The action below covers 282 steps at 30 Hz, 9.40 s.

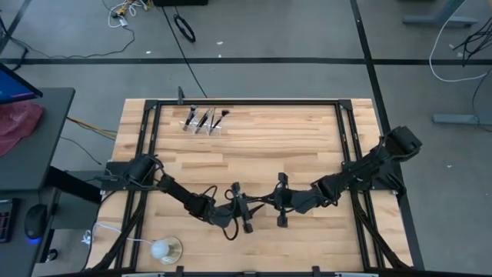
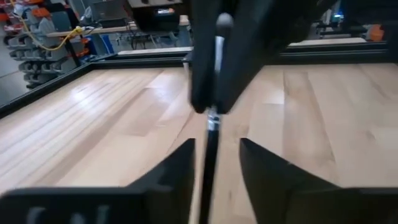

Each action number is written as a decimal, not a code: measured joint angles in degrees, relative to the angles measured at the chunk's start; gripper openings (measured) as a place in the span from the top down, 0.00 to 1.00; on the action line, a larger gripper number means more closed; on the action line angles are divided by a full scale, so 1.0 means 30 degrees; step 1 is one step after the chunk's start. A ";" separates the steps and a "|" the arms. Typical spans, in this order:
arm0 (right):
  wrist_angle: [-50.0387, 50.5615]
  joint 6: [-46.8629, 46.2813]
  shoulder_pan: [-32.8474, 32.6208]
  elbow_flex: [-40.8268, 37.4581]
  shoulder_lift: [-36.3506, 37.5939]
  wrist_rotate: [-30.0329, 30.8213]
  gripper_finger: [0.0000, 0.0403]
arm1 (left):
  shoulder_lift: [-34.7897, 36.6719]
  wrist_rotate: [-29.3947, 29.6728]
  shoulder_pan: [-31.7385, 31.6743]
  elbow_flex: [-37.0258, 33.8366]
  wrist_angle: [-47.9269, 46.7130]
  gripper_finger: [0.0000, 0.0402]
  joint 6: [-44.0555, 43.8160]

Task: Put items in baskets/containers
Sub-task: Put the eyeshadow brush into the middle section of the transparent organizer, then return to Home Position

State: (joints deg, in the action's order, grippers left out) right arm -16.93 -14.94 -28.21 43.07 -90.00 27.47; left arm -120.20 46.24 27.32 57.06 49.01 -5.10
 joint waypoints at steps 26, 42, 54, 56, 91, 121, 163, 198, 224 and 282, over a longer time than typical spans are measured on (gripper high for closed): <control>0.2346 0.0386 -0.0175 -0.0402 0.1610 0.1223 0.77 | 1.2034 0.3108 -0.2899 -0.7436 -0.5030 0.95 -0.2600; -0.9376 -0.0860 -0.0160 -0.6405 0.1603 0.1208 0.80 | 1.9805 -0.1746 -1.4290 -1.1380 -0.4472 0.95 -0.0960; -0.9518 -0.0860 -0.0160 -0.6405 0.1603 0.1201 0.80 | 1.5628 -0.3883 -1.7976 -1.1380 -0.3661 0.95 -0.1815; -0.9577 -0.0860 -0.0146 -0.6405 0.1603 0.1201 0.80 | 1.4641 -0.3883 -1.7969 -1.1378 -0.2700 0.95 -0.1349; -0.9430 0.0195 -0.0168 -0.6405 0.1588 0.0983 0.80 | 1.4710 -0.2502 -1.6750 -1.1373 -0.3183 0.75 0.0651; 0.4451 0.0191 0.7541 -1.1541 2.4141 -1.1808 0.99 | 1.9154 -0.2492 -0.6645 -1.1358 -0.4874 0.91 -0.0234; 0.5413 -0.0204 0.7664 -1.4033 2.6789 -0.8998 0.96 | 1.9894 -0.4000 -0.6943 -1.1364 -0.6569 0.96 -0.1828; 0.5370 -0.0204 0.7672 -1.4030 2.6797 -0.8991 0.95 | 3.6890 -1.3206 -0.9557 -1.8848 -1.0779 1.00 -0.0281; 0.5217 -0.0204 0.7672 -1.4026 2.6797 -0.8962 0.95 | 3.9583 -1.3262 -0.9313 -1.8850 -1.5653 0.96 -0.0254; 0.5217 0.2439 0.9989 -1.4012 3.0001 -0.9999 0.95 | 3.9568 -1.3151 -0.9313 -1.8863 -1.5562 0.94 -0.3105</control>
State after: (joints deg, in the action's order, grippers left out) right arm -1.28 -7.62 1.76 1.04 0.01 -2.53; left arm -1.50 6.79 -0.62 0.47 2.33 -14.41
